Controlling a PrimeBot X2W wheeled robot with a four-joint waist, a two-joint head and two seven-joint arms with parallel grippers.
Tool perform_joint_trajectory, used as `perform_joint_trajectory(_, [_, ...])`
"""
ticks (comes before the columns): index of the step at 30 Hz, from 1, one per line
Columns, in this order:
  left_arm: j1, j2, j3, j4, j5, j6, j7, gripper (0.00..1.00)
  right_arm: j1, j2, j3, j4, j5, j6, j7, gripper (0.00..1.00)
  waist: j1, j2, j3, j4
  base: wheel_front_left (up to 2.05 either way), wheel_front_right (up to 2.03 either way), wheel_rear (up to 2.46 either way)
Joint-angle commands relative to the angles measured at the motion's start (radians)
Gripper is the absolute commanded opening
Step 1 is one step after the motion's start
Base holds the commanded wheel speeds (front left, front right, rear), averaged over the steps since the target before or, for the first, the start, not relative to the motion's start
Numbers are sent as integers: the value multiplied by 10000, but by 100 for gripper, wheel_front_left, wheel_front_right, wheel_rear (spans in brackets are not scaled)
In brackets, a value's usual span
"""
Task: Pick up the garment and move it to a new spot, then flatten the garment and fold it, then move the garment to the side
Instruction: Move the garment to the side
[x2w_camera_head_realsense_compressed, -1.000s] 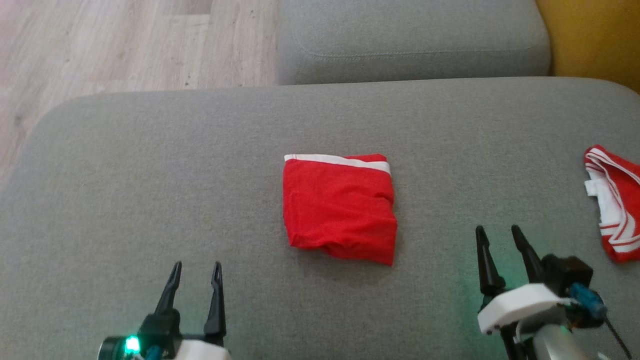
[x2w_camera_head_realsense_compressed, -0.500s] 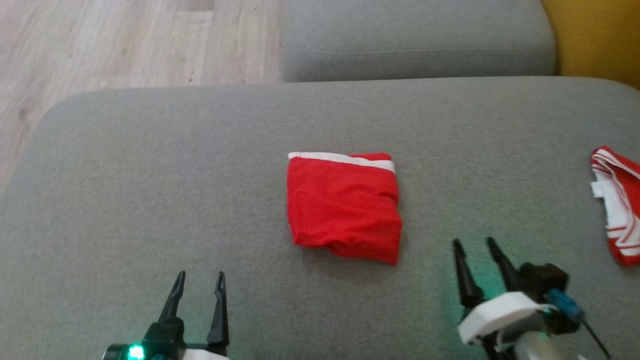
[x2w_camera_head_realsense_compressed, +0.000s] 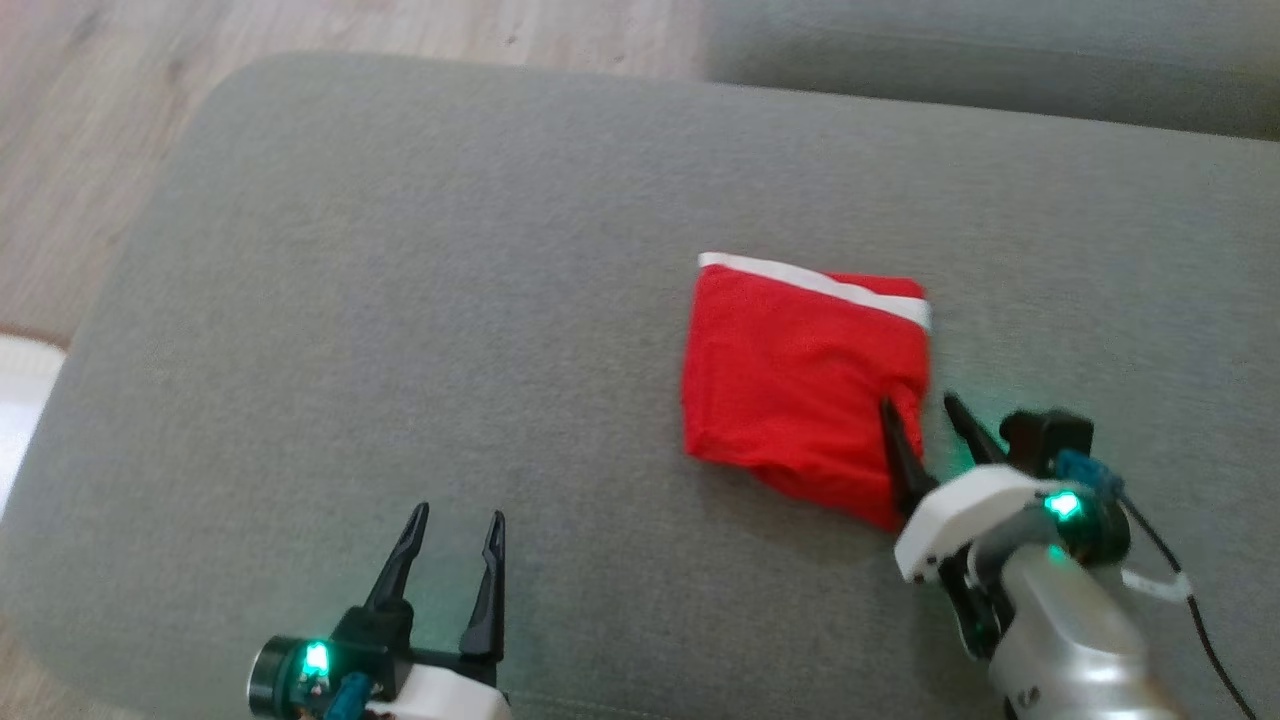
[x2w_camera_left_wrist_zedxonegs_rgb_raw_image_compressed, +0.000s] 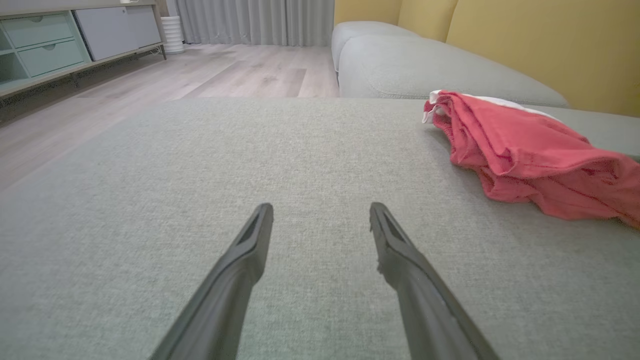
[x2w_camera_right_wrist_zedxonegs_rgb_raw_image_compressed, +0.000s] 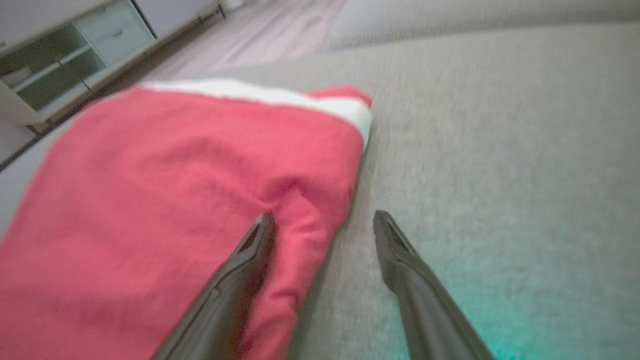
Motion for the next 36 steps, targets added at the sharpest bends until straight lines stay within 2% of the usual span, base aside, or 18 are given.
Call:
perform_joint_trajectory(1, [-436, 30, 201, -273, -44, 3, -65, 100, -341, 12, 258, 183, 70, -7, -132, 100, -2, 0, 249, 342, 0, 0, 0])
perform_joint_trajectory(5, [-488, 30, 223, -306, -26, 7, -65, 100, -345, 12, 851, 672, 696, -7, -96, 100, -2, 0, 294, 417, 0, 0, 0])
perform_joint_trajectory(6, [-494, 30, 235, -314, -16, 10, -65, 100, -336, 12, 1058, 740, 953, -7, -96, 97, -2, 0, 302, 412, 0, 0, 0])
perform_joint_trajectory(7, [-493, 30, 248, -318, -6, 7, -65, 100, -334, 12, 1206, 774, 1215, -7, -100, 46, -2, 0, 296, 391, 0, 0, 0])
perform_joint_trajectory(8, [-491, 30, 258, -312, 8, -13, -65, 100, -343, 12, 1364, 793, 1398, -7, -106, 0, -2, 0, 275, 353, 0, 0, 0])
perform_joint_trajectory(12, [-464, 30, 314, -332, 22, -51, -65, 100, -507, 12, 1541, 756, 1786, -7, -129, 0, -2, 0, 151, -21, 0, 0, 0])
perform_joint_trajectory(16, [-450, 30, 342, -402, 105, -138, -65, 100, -539, 12, 883, 143, 1487, -7, -134, 0, -2, 0, -58, -822, 0, 0, 0])
perform_joint_trajectory(20, [-520, 30, 327, -525, 58, -186, -65, 100, -398, 12, 604, -420, 1024, -7, -135, 0, -2, 0, -198, -2188, 0, 0, 0])
perform_joint_trajectory(28, [-1048, 30, -122, -611, -53, -273, -65, 100, -335, 12, 833, -1008, 635, -7, -136, 0, -2, 0, 57, -5261, 0, 0, 0])
perform_joint_trajectory(32, [-1375, 30, -297, -571, -34, -302, -65, 100, -370, 12, 899, -1173, 620, -7, -136, 0, -2, 0, 372, -6370, 0, 0, 0])
perform_joint_trajectory(36, [-1591, 30, -424, -457, 23, -381, -65, 100, -394, 12, 1020, -1267, 609, -7, -137, 0, -2, 0, 677, -7002, 0, 0, 0])
